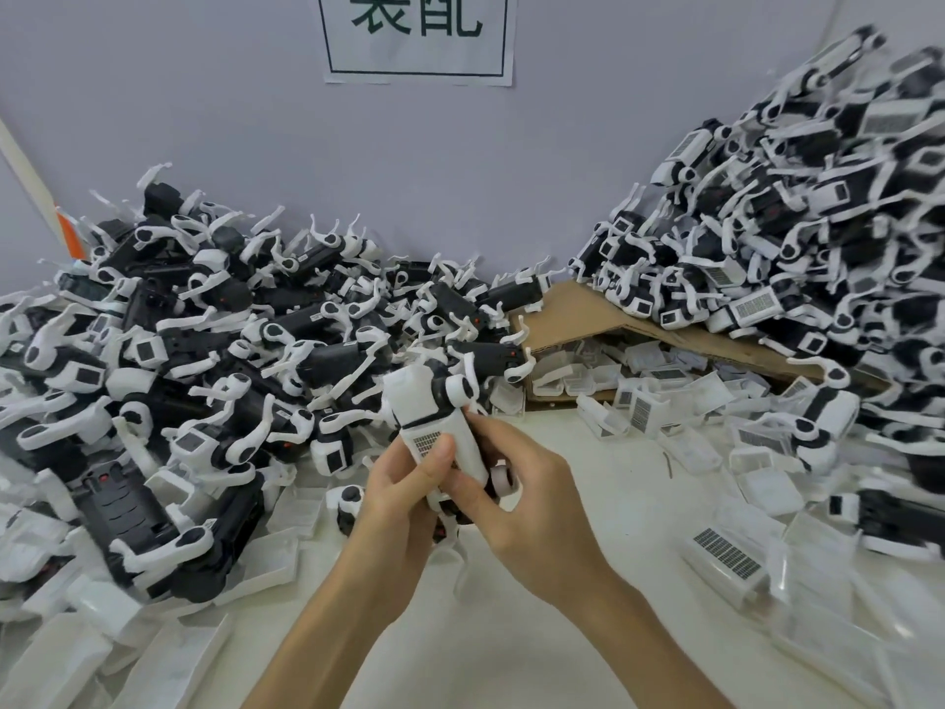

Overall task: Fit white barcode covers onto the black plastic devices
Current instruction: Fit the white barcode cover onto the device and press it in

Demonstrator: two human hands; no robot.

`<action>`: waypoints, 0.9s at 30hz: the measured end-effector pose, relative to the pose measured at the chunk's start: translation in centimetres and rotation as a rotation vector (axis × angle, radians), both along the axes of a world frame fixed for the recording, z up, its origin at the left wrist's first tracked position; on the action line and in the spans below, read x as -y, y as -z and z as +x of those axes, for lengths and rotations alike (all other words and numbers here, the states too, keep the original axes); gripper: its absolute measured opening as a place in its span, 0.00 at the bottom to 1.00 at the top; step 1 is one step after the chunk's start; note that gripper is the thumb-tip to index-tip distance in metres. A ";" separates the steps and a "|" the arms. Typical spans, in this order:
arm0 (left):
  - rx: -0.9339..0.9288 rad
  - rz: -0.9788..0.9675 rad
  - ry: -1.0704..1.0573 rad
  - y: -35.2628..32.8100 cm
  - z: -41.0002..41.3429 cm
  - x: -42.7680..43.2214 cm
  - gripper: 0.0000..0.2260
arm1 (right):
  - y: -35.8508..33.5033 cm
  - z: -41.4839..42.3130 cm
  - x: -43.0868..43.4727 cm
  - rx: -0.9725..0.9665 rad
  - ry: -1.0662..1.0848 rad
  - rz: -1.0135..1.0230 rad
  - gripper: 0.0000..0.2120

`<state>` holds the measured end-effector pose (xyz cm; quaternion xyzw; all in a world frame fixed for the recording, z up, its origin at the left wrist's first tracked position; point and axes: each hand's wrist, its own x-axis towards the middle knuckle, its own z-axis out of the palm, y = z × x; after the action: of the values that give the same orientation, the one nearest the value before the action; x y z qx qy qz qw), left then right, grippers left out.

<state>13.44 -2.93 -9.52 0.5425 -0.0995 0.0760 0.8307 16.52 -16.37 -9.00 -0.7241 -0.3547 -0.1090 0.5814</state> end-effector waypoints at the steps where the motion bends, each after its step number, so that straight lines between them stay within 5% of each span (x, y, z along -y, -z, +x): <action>1: 0.005 0.005 0.018 -0.1 0.0 0.0 0.22 | 0.0 0.1 0.1 -0.022 -0.006 0.013 0.15; 14: 0.153 0.285 -0.020 -0.2 0.2 0.0 0.16 | 0.0 0.9 0.5 -0.331 -0.036 0.255 0.14; 27: 0.226 0.523 -0.213 0.7 0.0 1.5 0.15 | 0.4 0.5 0.2 -0.224 0.018 0.238 0.14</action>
<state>13.39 -4.45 -10.20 0.7336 -0.1500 0.1940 0.6338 17.02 -16.57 -9.41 -0.6609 -0.2658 -0.0740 0.6979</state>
